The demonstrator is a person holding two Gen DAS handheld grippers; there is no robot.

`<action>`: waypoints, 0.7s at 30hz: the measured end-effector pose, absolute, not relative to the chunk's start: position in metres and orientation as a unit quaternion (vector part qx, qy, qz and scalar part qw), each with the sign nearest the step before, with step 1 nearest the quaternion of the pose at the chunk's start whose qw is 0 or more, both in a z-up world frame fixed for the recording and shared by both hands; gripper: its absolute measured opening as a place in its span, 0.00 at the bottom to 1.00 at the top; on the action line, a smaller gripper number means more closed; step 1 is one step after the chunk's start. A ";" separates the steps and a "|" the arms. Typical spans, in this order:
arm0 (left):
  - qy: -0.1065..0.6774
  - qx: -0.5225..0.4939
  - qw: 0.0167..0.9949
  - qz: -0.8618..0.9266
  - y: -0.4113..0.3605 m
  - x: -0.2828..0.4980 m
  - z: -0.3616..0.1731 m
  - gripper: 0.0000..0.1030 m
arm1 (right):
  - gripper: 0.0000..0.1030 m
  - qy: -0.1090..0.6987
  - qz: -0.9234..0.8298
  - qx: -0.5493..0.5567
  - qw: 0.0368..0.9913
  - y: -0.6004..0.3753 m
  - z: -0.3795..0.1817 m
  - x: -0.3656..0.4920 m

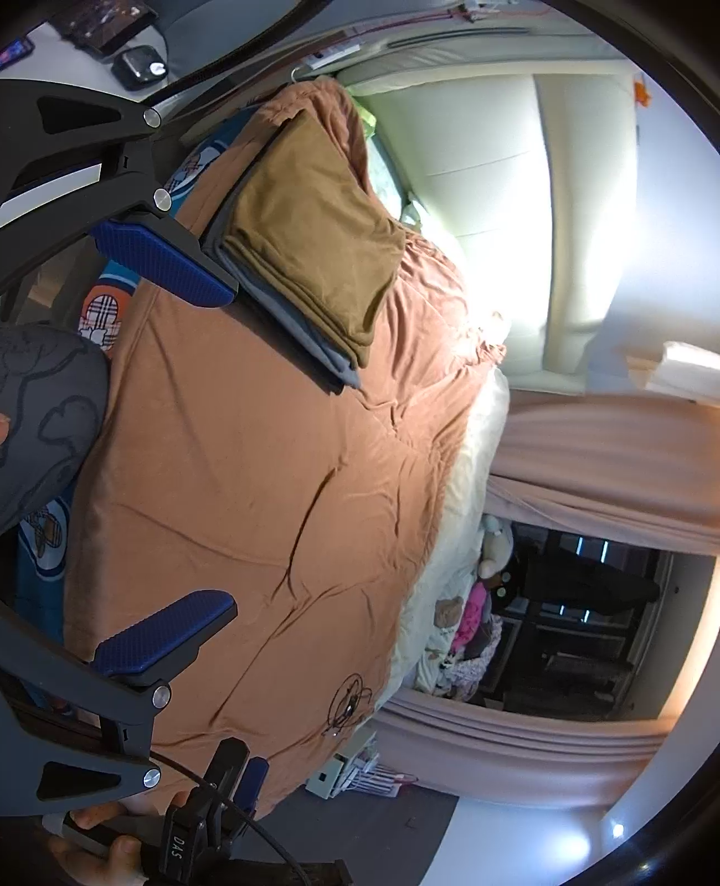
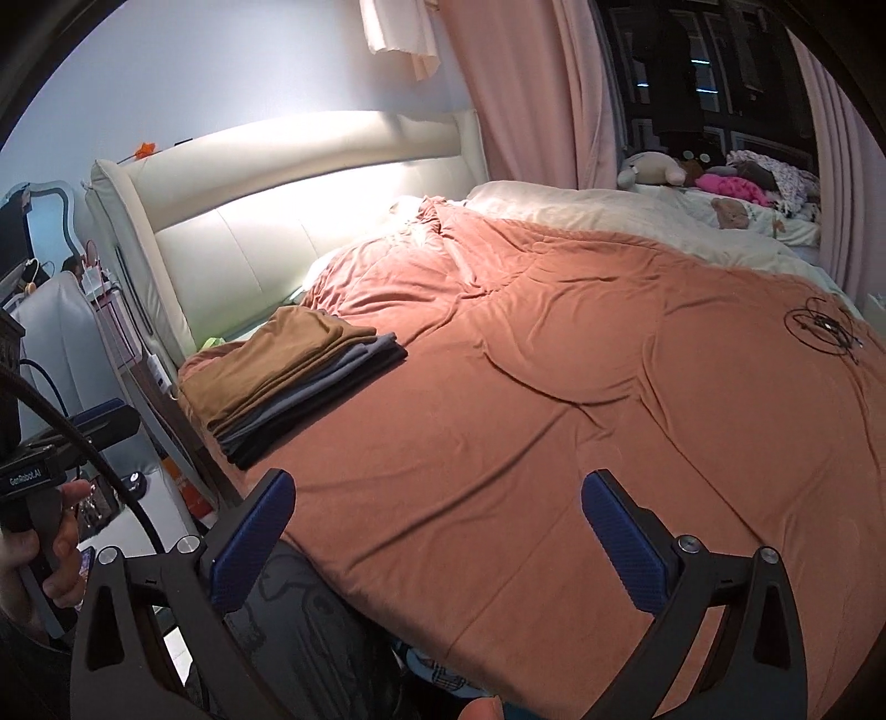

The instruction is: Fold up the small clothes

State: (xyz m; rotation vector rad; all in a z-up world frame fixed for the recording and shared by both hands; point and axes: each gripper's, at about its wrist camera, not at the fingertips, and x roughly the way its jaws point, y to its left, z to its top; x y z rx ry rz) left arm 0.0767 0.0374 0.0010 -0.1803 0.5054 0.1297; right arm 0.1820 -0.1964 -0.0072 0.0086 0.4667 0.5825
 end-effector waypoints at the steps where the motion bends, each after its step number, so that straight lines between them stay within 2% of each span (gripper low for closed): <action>1: 0.247 -0.087 0.963 0.063 0.035 0.072 0.001 1.00 | 1.00 0.226 0.279 0.005 0.933 -0.199 -0.010 0.173; 21: 0.212 -0.060 0.974 0.042 0.007 0.018 -0.004 1.00 | 1.00 0.173 0.242 0.012 0.955 -0.218 -0.036 0.090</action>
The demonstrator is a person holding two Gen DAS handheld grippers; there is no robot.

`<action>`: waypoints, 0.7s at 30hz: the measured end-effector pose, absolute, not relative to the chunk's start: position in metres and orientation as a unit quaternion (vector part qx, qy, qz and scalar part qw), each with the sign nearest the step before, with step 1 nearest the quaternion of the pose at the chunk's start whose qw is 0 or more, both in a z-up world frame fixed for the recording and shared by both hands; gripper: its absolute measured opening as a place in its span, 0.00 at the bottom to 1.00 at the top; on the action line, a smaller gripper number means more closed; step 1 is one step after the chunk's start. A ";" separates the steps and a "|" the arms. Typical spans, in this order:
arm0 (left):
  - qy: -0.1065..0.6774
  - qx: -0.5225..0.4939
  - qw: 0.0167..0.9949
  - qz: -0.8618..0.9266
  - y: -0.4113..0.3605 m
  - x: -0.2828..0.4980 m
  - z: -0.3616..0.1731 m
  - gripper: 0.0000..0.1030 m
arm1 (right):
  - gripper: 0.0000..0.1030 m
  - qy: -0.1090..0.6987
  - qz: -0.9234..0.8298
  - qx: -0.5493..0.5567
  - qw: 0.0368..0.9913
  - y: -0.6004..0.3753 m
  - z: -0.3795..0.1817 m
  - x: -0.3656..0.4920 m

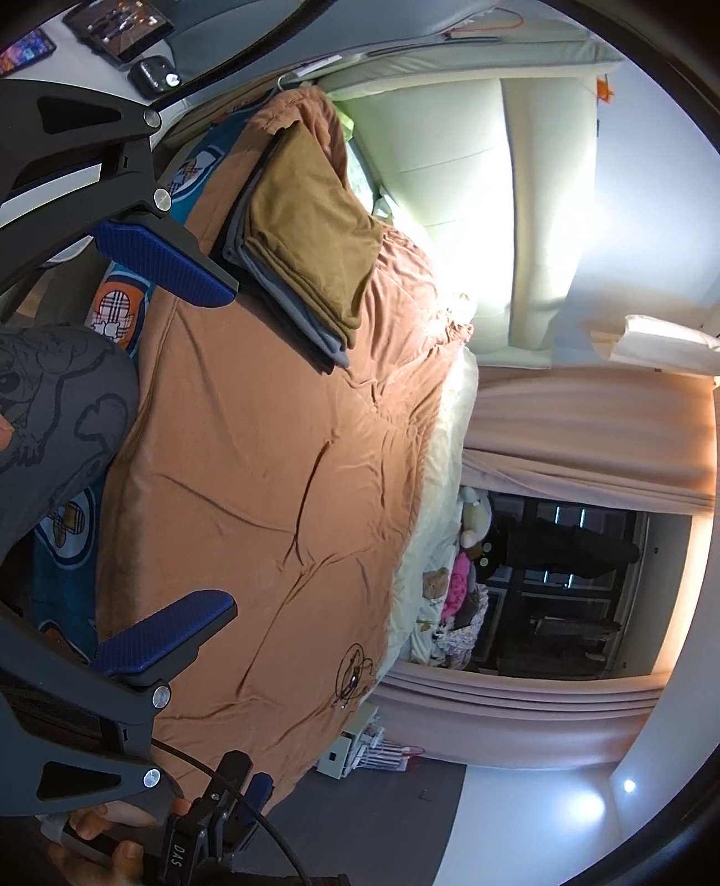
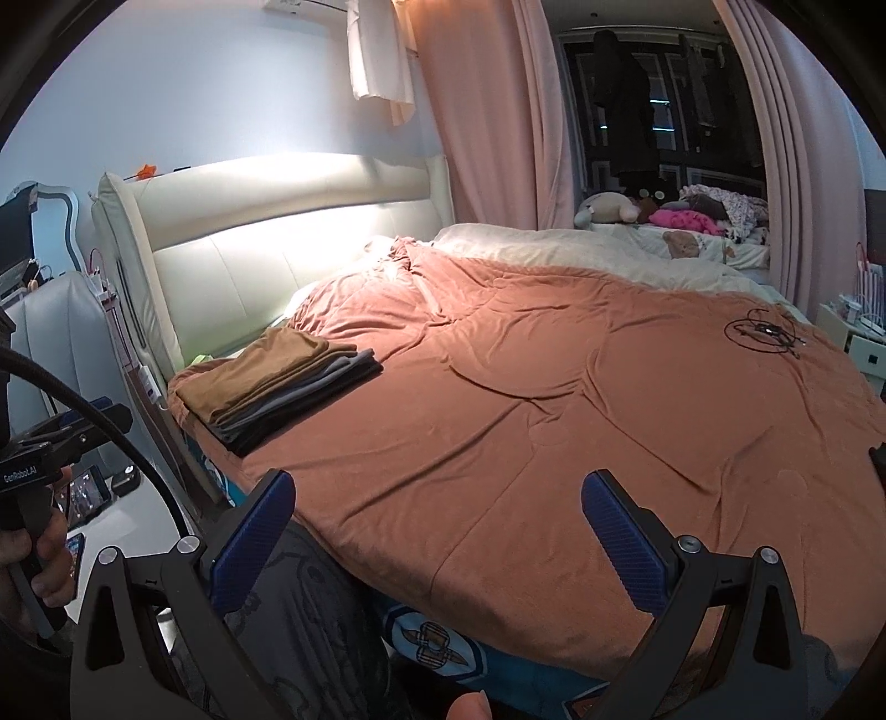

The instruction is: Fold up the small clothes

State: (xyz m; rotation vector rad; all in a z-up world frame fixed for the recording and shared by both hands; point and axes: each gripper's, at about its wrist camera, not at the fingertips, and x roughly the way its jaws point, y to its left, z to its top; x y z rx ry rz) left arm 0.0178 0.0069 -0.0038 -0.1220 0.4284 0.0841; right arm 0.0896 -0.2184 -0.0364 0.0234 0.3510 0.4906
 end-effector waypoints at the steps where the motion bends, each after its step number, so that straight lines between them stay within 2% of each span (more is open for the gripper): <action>1: 0.211 -0.059 0.975 0.041 0.006 0.016 -0.003 1.00 | 1.00 0.172 0.241 0.013 0.955 -0.218 -0.037 0.088; 21: 0.208 -0.053 0.976 0.041 0.001 0.002 0.000 1.00 | 1.00 0.166 0.239 0.019 0.957 -0.220 -0.040 0.074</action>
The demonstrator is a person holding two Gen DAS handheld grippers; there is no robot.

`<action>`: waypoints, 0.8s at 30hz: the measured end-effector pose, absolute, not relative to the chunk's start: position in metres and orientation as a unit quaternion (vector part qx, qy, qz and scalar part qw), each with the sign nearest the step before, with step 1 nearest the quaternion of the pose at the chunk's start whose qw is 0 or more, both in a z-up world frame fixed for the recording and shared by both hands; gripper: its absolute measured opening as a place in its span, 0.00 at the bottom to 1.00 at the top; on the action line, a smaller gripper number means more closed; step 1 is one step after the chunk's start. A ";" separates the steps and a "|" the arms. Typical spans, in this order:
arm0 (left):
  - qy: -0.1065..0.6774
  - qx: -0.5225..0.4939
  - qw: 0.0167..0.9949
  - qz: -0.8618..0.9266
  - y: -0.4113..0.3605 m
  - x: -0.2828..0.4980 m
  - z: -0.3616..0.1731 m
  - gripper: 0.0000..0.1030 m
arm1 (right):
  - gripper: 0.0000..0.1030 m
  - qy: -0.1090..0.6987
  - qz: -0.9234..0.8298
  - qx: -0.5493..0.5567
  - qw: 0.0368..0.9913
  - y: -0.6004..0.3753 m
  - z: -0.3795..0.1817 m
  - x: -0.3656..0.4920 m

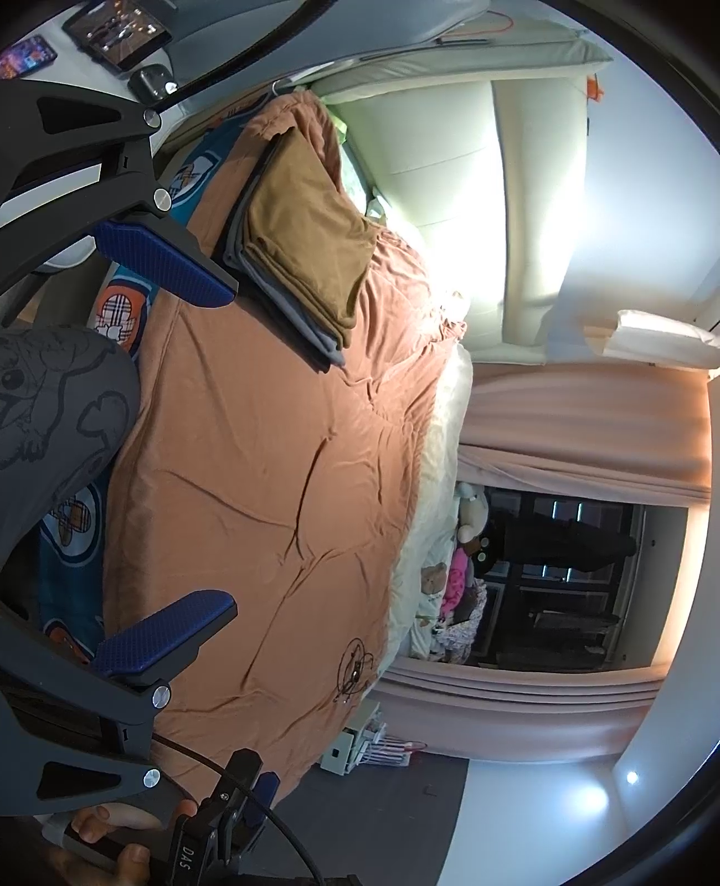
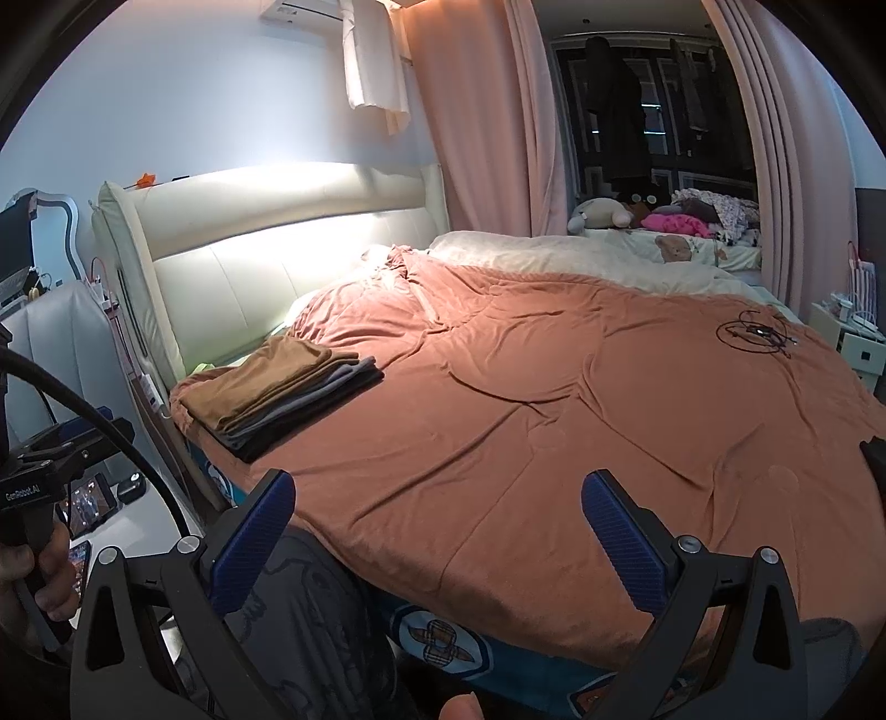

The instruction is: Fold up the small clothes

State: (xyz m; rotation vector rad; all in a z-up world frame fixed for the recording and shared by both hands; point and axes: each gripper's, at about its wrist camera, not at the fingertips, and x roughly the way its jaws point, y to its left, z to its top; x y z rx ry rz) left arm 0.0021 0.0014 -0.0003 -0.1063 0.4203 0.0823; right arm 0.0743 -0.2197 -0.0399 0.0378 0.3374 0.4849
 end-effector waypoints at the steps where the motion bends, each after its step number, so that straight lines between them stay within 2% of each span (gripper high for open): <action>1: 0.208 -0.053 0.976 0.041 0.001 0.002 0.000 1.00 | 1.00 0.166 0.239 0.018 0.957 -0.220 -0.039 0.074; 24: 0.206 -0.057 0.976 0.040 -0.006 -0.007 0.002 1.00 | 1.00 0.163 0.241 0.012 0.957 -0.221 -0.038 0.070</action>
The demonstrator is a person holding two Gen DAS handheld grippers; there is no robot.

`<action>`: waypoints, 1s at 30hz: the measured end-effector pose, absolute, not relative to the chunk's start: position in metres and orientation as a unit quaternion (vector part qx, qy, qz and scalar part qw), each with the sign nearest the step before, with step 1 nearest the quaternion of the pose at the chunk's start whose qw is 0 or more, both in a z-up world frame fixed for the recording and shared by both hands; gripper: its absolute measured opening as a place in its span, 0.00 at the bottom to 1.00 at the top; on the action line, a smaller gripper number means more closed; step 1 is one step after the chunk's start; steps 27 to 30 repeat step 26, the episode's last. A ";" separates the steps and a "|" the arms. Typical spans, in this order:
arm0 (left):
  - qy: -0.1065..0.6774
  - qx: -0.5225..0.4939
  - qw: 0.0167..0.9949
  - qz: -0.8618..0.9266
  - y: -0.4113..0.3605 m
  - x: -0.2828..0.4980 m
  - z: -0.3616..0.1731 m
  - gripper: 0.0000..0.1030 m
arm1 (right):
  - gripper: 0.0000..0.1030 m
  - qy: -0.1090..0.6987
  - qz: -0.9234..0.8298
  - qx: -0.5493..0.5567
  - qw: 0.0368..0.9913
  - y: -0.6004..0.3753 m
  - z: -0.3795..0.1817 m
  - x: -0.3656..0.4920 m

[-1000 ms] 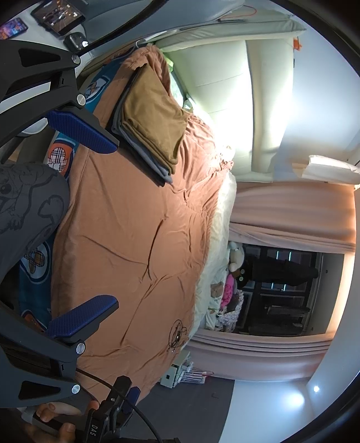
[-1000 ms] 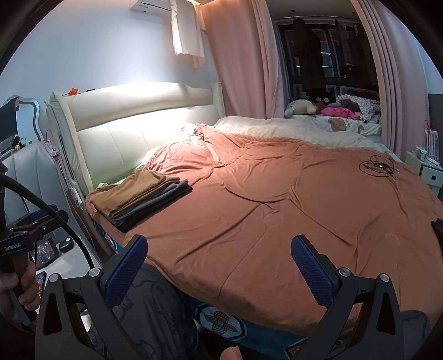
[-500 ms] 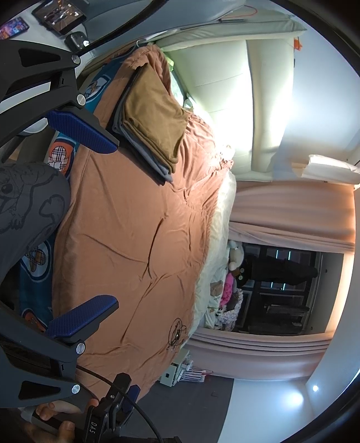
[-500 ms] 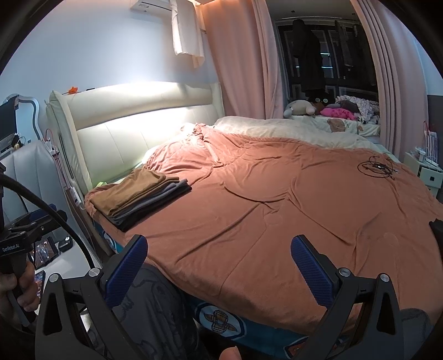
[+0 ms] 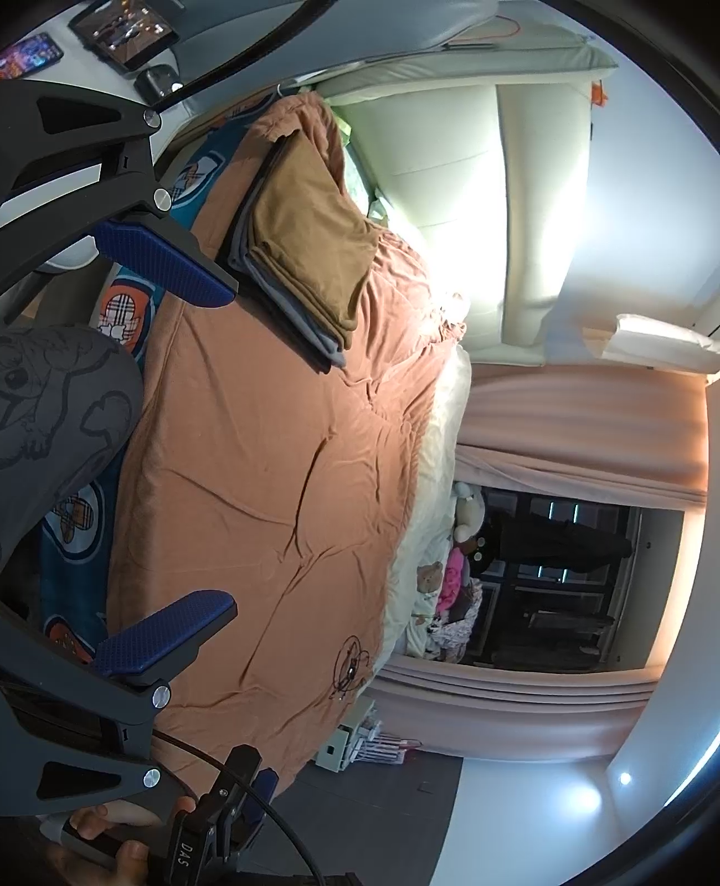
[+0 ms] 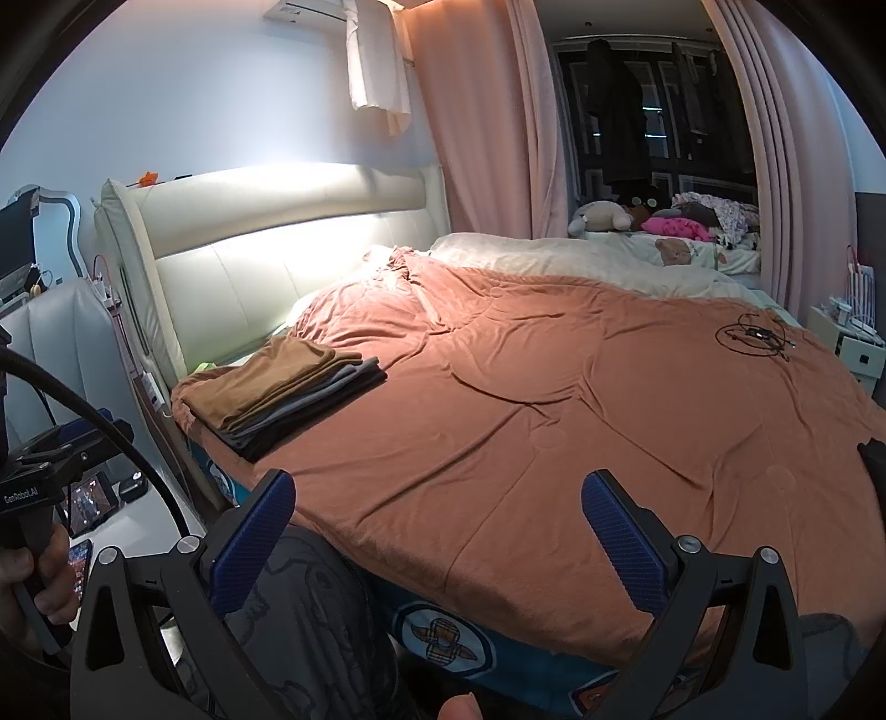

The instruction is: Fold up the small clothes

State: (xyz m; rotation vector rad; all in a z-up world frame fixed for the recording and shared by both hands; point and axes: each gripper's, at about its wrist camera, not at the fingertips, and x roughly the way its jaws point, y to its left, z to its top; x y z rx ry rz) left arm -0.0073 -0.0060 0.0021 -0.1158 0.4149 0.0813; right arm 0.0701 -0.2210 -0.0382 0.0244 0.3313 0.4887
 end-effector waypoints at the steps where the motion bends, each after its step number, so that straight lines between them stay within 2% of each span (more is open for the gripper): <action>1: 0.206 -0.057 0.976 0.040 -0.004 -0.006 0.002 1.00 | 1.00 0.163 0.241 0.012 0.957 -0.221 -0.038 0.070; 30: 0.197 -0.058 0.978 0.031 -0.017 -0.030 0.007 1.00 | 1.00 0.165 0.239 0.004 0.957 -0.227 -0.037 0.059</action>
